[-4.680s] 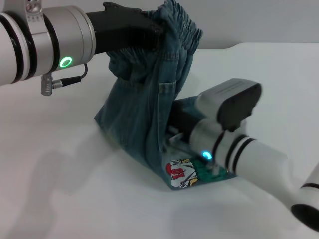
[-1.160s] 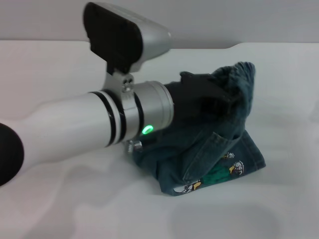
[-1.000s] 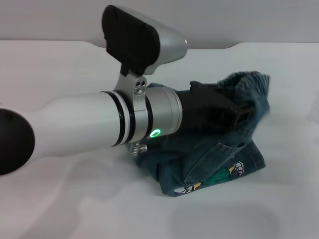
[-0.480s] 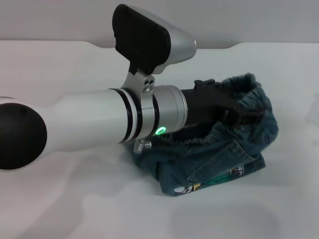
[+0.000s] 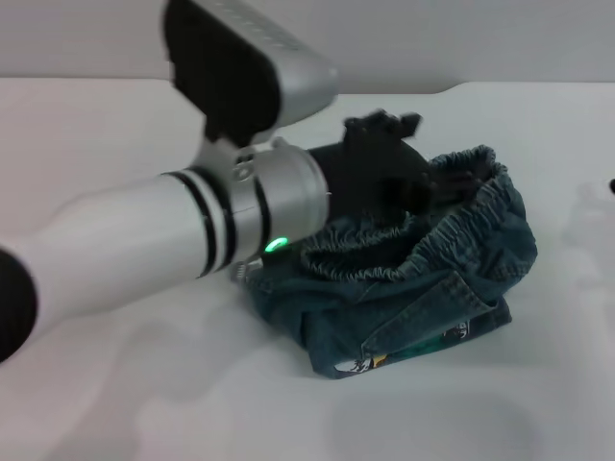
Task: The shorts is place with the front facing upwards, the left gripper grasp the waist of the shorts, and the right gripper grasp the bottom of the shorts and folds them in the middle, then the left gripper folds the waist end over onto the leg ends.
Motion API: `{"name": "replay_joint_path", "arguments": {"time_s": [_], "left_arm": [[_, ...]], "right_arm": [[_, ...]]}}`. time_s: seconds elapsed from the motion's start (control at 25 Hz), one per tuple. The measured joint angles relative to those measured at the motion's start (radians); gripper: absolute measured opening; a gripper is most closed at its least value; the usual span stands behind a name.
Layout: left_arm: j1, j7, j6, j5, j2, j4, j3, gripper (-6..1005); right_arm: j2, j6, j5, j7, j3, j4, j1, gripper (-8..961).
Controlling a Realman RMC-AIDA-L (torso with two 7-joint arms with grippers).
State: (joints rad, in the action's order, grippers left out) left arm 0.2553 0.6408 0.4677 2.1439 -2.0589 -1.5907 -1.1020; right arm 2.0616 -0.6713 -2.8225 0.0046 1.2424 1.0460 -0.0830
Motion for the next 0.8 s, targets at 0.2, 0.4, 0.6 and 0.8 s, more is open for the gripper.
{"name": "replay_joint_path", "arguments": {"time_s": [0.2,0.4,0.6,0.8], "left_arm": [[-0.098,0.074,-0.113,-0.001,0.000,-0.053,0.023,851],[-0.117,0.076,-0.176,-0.007,-0.001,-0.014,0.026,849],[-0.112,0.073,-0.201,-0.008,-0.003,0.016,0.033,849],[-0.110,0.071,-0.255,-0.009,-0.002,0.054,0.041,849]], "right_arm": [[0.007,-0.001,-0.070,0.002,-0.024,0.021,-0.002,51],[0.003,-0.004,-0.092,-0.006,-0.060,0.090,-0.015,57],[-0.005,0.009,-0.094,-0.007,-0.136,0.136,-0.021,64],[0.002,0.116,-0.094,-0.115,-0.197,0.218,-0.048,70]]}}
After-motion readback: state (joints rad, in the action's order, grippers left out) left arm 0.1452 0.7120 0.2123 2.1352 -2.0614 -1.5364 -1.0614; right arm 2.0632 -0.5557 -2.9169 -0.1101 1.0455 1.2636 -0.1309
